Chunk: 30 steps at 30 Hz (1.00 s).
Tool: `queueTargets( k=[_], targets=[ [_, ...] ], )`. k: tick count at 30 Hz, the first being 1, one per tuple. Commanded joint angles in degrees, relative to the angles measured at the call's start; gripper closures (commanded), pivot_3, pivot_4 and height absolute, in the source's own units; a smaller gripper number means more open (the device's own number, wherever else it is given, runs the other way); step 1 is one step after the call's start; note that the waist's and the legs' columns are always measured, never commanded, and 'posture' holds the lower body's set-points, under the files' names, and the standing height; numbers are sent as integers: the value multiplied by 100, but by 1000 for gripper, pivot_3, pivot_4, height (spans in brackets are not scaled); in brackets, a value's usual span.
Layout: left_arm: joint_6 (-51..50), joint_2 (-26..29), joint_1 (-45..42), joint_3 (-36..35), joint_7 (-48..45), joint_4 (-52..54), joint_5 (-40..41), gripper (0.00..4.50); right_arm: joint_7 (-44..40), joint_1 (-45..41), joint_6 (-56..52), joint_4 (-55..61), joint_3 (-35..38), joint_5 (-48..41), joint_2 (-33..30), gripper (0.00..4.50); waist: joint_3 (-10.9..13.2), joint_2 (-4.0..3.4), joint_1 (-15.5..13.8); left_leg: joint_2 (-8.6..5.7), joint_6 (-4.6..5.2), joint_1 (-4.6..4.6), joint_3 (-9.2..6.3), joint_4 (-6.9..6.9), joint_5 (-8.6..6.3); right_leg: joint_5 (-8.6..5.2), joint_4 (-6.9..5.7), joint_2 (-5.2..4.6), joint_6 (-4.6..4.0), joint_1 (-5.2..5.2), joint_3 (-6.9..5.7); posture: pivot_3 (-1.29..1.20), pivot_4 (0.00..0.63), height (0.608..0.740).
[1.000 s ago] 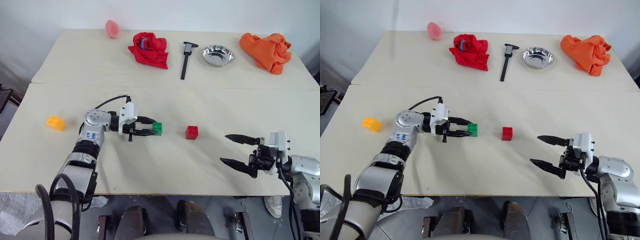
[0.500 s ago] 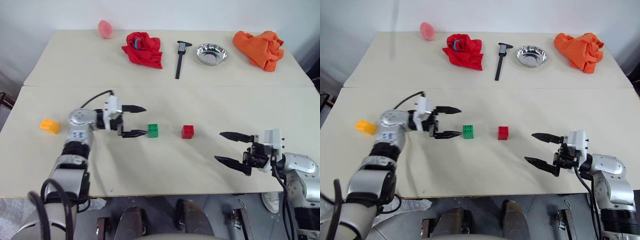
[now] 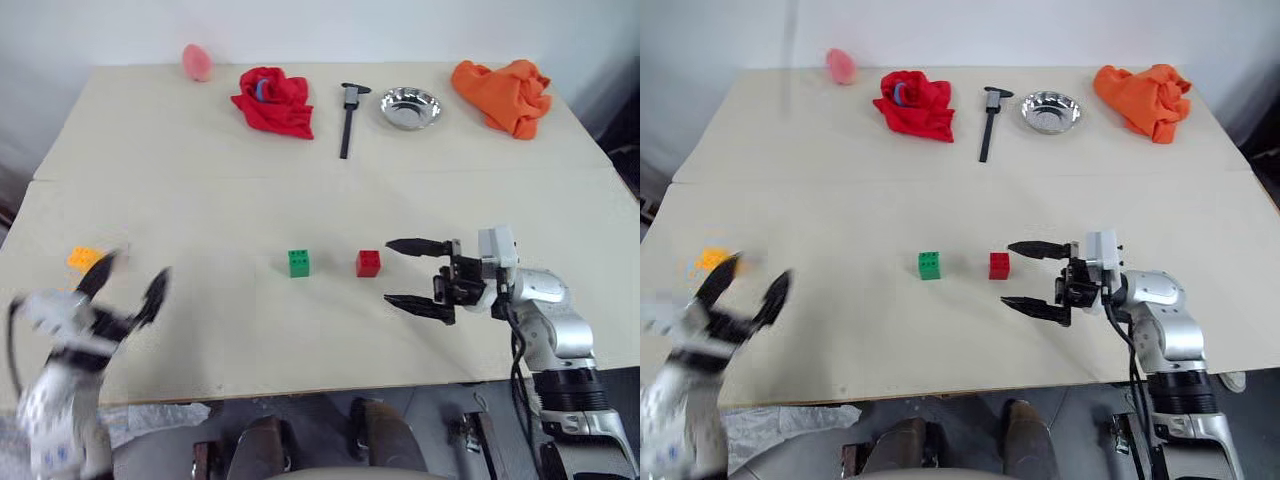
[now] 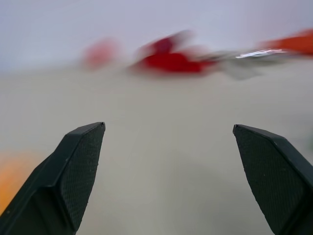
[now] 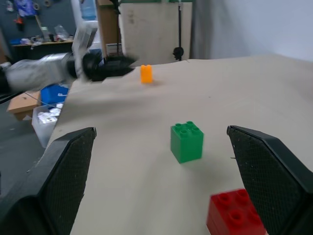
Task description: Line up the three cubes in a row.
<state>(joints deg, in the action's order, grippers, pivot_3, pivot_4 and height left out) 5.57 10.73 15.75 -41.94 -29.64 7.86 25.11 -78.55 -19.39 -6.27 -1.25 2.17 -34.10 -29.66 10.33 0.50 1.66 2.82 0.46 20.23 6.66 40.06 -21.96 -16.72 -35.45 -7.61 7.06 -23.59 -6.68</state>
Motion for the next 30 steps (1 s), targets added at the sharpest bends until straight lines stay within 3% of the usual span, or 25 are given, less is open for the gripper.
queueTargets(
  k=[1, 5, 9, 17, 21, 30],
  targets=[
    [246, -65, 431, -537, 443, 144, 271, 29, -41, -142, 13, 202, -63, -69, 68, 0, 0, 8, -95, 4, -3, 5, 0, 6, -1, -1, -2, 2, -2, 0, -4, 0, 150, 740],
    [164, -182, 664, -639, 746, 195, 510, 29, -103, -168, 36, 121, -101, -35, 44, 0, -4, 9, -283, -4, 13, -2, -9, 24, 1, 0, -2, -37, -1, 11, 1, 0, 150, 740],
    [-59, 58, 557, -394, 761, 290, 570, 29, -109, -172, 53, 81, -116, -8, 45, 0, -9, 16, -282, -10, 21, -3, -8, 22, -8, 2, -11, -50, 2, 10, -2, 0, 150, 740],
    [-801, 1792, -386, -31, 42, -722, 580, 29, -29, -113, 56, 143, -94, 36, 53, 0, -13, 10, -209, -7, 5, 0, 11, 20, -11, -1, -14, -8, -5, 2, -2, 0, 150, 740],
    [-1009, 2696, -1088, 210, -580, -1943, 417, 29, -9, -44, 38, 194, -51, 32, 9, 0, -12, 11, -129, -4, -1, 0, 26, 12, -10, -4, -14, 2, -9, -4, -5, 0, 150, 740],
    [-687, 3083, -2188, 768, -1222, -3450, 124, 29, 217, 146, 122, 282, 17, 36, 62, 0, -12, 11, -105, -3, -7, 1, 58, 4, -8, -6, -16, 5, -12, -8, -13, 0, 150, 740]
  ],
)
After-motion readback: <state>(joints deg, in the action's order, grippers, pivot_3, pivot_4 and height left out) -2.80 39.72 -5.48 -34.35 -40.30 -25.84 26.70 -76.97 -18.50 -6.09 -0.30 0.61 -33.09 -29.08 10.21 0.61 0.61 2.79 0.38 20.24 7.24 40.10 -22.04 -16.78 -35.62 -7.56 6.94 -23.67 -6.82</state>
